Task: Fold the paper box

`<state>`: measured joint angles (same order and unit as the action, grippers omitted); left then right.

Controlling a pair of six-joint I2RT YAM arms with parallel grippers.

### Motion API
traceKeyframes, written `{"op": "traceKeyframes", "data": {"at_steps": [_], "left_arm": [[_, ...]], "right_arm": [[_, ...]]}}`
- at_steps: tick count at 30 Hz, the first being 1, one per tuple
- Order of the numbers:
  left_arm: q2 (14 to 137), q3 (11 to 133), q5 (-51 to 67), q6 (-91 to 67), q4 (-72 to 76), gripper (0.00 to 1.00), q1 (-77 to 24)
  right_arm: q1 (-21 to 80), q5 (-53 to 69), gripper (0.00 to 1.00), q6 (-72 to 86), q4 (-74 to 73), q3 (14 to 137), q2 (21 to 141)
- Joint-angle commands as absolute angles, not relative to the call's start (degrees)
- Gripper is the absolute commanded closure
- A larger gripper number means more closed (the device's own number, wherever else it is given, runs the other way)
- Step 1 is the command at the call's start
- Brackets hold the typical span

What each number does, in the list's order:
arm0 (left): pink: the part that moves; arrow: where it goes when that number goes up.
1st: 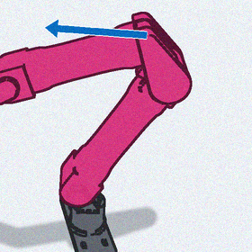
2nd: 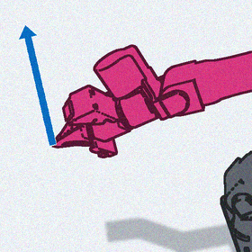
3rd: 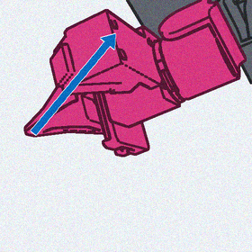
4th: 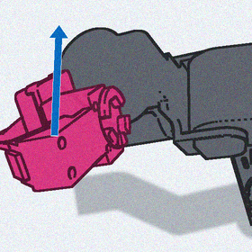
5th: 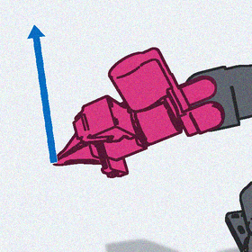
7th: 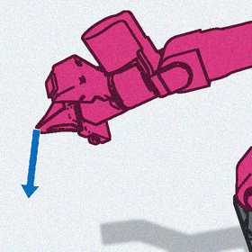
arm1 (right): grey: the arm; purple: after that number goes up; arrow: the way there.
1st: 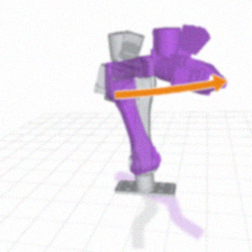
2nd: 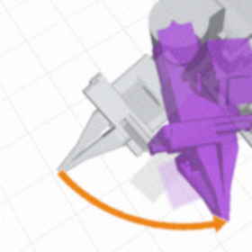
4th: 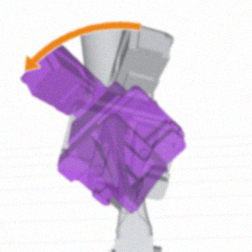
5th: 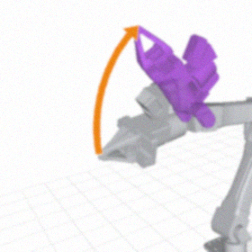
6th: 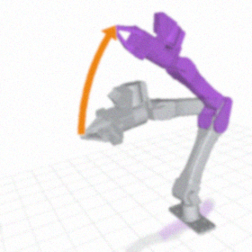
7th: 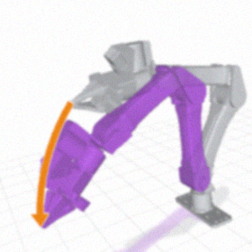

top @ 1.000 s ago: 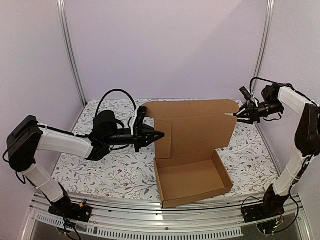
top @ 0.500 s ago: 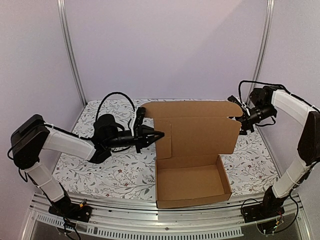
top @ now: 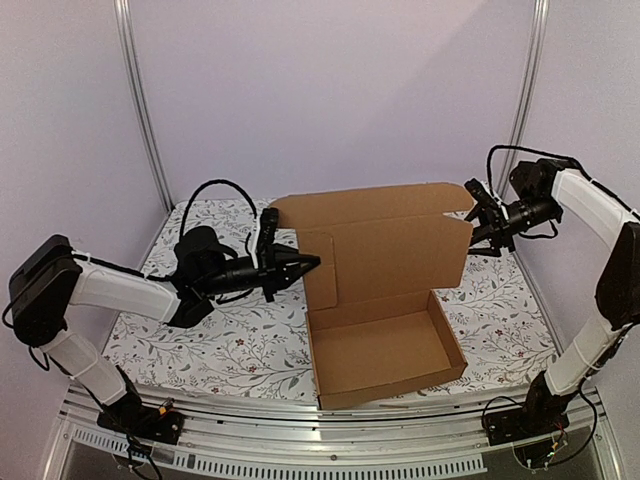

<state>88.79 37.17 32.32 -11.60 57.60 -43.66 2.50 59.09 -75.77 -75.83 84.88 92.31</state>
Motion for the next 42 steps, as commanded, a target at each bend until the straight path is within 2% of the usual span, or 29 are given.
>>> {"op": "traceKeyframes", "data": {"at_steps": [1, 11, 21, 31, 35, 42], "left_arm": [[89.85, 36.96, 30.01, -12.9, 59.68, 1.0, -42.67], [91.82, 38.4, 27.9, -13.54, 61.81, 1.0, -43.68], [85.68, 36.17, 27.5, -10.3, 55.66, 1.0, -42.48], [89.15, 37.79, 27.7, -13.21, 58.68, 1.0, -42.94], [89.42, 38.38, 25.38, -12.81, 58.16, 1.0, -43.15], [85.21, 37.13, 24.85, -9.98, 53.71, 1.0, -42.52]], "right_arm": [[5.06, 61.09, 0.45, -78.64, -86.64, 83.96, 94.03], [10.32, 65.36, 0.38, -76.73, -86.81, 82.64, 93.71], [3.68, 60.32, 0.37, -84.59, -98.58, 87.82, 94.01], [7.07, 66.2, 0.36, -87.63, -98.96, 85.52, 94.77], [10.15, 66.97, 0.2, -89.78, -102.12, 85.52, 94.95], [6.44, 61.87, 0.19, -88.45, -103.34, 88.74, 92.93]]}}
